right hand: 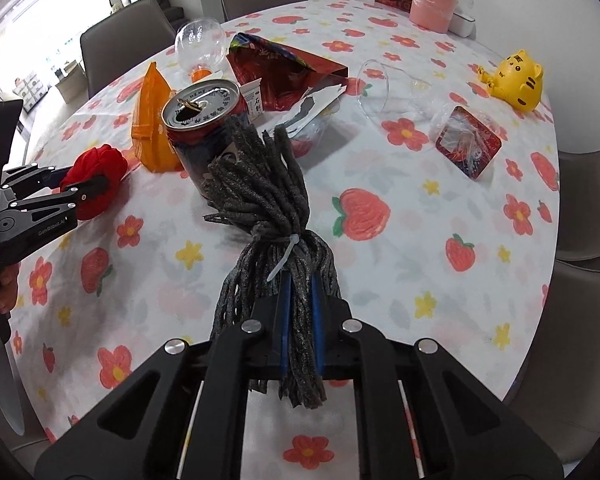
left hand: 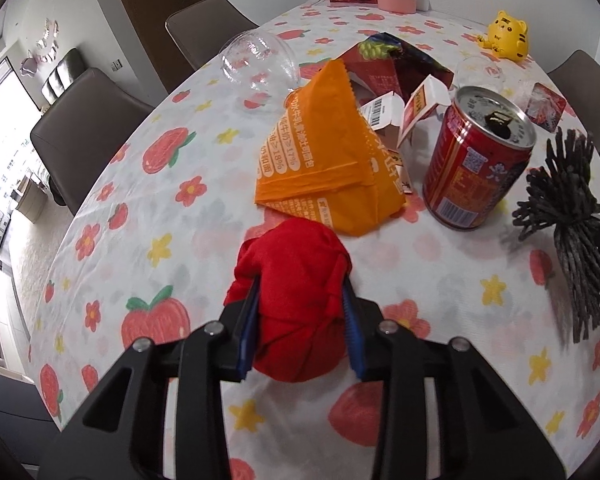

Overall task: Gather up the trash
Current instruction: 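Grasp the red cloth ball with the left tool while the right tool grasps the black tassel, then carry the red ball and black tassel over the grey bin, then open the left tool over the bin while the right tool drops the tassel, then move both tools back over the table toward the orange bag, then grasp the orange bag with the left tool and lift it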

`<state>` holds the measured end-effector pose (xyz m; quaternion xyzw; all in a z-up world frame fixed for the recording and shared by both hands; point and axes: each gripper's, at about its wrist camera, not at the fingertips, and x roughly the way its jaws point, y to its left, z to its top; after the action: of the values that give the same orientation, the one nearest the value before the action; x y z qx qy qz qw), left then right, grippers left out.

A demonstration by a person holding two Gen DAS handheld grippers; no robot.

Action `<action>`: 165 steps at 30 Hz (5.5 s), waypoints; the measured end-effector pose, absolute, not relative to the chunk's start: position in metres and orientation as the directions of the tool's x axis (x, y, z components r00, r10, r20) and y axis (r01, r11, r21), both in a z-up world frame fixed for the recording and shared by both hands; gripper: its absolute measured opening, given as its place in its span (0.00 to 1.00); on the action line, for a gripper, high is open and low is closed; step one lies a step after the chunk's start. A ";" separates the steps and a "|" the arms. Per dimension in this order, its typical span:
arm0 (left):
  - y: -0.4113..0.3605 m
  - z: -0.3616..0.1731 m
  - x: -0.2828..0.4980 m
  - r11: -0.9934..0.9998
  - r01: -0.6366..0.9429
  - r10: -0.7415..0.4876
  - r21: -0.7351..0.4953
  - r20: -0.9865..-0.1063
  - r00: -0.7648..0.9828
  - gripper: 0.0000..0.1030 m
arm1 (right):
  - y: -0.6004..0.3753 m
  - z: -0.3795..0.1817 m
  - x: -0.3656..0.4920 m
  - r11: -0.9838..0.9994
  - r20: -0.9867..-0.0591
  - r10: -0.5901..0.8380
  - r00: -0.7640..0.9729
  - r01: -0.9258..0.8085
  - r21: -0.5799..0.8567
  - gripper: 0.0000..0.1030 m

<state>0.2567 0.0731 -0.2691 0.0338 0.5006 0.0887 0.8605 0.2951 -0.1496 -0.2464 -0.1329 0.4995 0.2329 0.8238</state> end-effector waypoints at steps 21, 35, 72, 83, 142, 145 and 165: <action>0.048 -0.192 0.121 0.955 -0.265 0.257 0.132 -0.815 0.520 0.35 | -0.148 -0.185 0.217 0.715 -0.837 0.429 0.339 -0.694 0.085 0.08; 0.113 -0.175 -0.070 0.794 -0.594 0.424 0.127 -0.817 0.392 0.35 | -0.022 -0.150 0.089 0.359 -0.790 0.594 0.151 -0.929 0.092 0.08; 0.191 -0.201 -0.212 0.842 -0.526 0.366 0.119 -0.842 0.395 0.67 | 0.124 -0.169 -0.104 0.192 -0.831 0.555 0.033 -0.977 0.089 0.08; 0.198 -0.199 -0.225 0.825 -0.551 0.381 0.126 -0.844 0.377 0.67 | 0.133 -0.174 -0.116 0.189 -0.827 0.561 0.023 -0.977 0.102 0.48; 0.089 -0.225 0.329 0.993 -0.004 0.100 0.120 -0.812 0.575 0.71 | -0.096 -0.191 0.294 0.814 -0.807 0.366 0.464 -0.580 0.035 0.72; 0.088 -0.233 0.345 0.994 0.032 0.064 0.100 -0.820 0.569 0.71 | -0.091 -0.194 0.300 0.822 -0.809 0.351 0.471 -0.569 0.025 0.72; 0.085 -0.272 0.351 0.995 0.087 0.001 0.051 -0.868 0.496 0.15 | -0.078 -0.207 0.316 0.835 -0.823 0.331 0.462 -0.549 0.028 0.72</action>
<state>0.3510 0.0850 -0.2715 0.0442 0.5015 -0.0249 0.8637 0.3161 -0.0778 -0.2075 -0.1213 0.4489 0.2601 0.8462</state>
